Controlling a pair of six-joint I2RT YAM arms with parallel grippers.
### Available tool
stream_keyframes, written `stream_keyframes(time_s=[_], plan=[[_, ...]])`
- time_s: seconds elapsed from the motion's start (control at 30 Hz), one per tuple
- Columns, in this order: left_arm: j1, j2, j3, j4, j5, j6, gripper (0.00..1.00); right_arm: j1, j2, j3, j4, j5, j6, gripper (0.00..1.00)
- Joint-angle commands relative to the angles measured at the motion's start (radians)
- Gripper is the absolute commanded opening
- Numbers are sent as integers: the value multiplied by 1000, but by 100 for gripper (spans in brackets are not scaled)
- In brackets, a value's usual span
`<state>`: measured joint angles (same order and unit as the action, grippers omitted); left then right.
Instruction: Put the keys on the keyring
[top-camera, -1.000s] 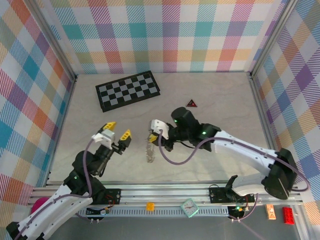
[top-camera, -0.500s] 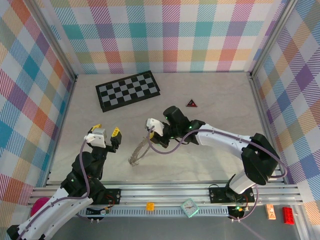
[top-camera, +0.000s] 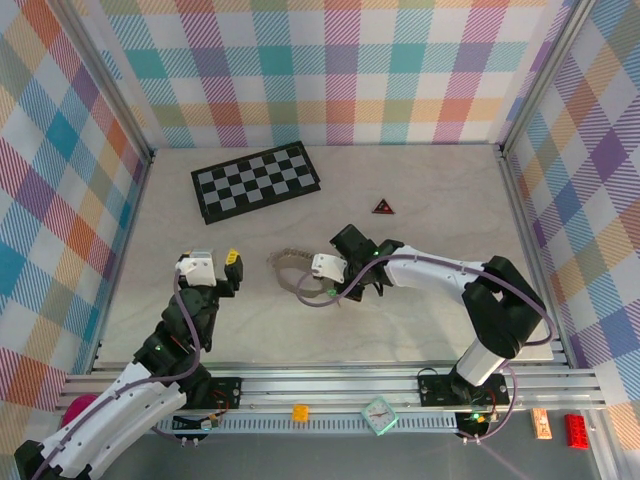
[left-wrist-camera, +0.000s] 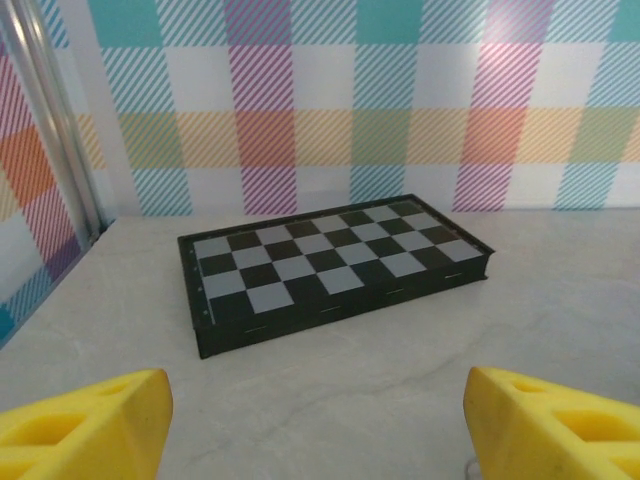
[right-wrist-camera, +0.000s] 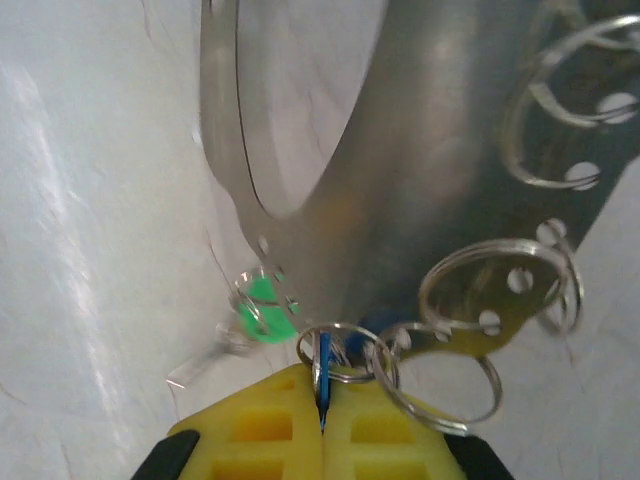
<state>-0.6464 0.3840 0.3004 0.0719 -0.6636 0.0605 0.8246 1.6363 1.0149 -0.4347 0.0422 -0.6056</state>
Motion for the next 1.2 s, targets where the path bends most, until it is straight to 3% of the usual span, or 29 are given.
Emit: stream_keyframes(time_s=[0.0, 0.53, 0.63, 0.73, 0.8, 0.9, 1.0, 1.17], plan=[[34, 20, -15, 52, 3, -44, 77, -4, 10, -19, -75, 93, -33, 0], [108, 76, -27, 45, 57, -95, 77, -125, 110, 68, -260, 273, -36, 0], [115, 90, -27, 43, 55, -97, 77, -145, 153, 78, -265, 351, -37, 11], [120, 117, -27, 55, 55, -94, 80, -154, 166, 80, -253, 381, -32, 35], [127, 150, -27, 75, 56, -86, 83, -162, 145, 73, -233, 380, -26, 43], [154, 222, -19, 111, 89, -73, 91, -195, 68, 42, -173, 351, -16, 49], [202, 305, -6, 168, 132, -61, 99, -274, -60, 3, -80, 213, 49, 51], [309, 454, 36, 206, 208, -70, 100, -519, -360, -233, 336, -97, 378, 68]])
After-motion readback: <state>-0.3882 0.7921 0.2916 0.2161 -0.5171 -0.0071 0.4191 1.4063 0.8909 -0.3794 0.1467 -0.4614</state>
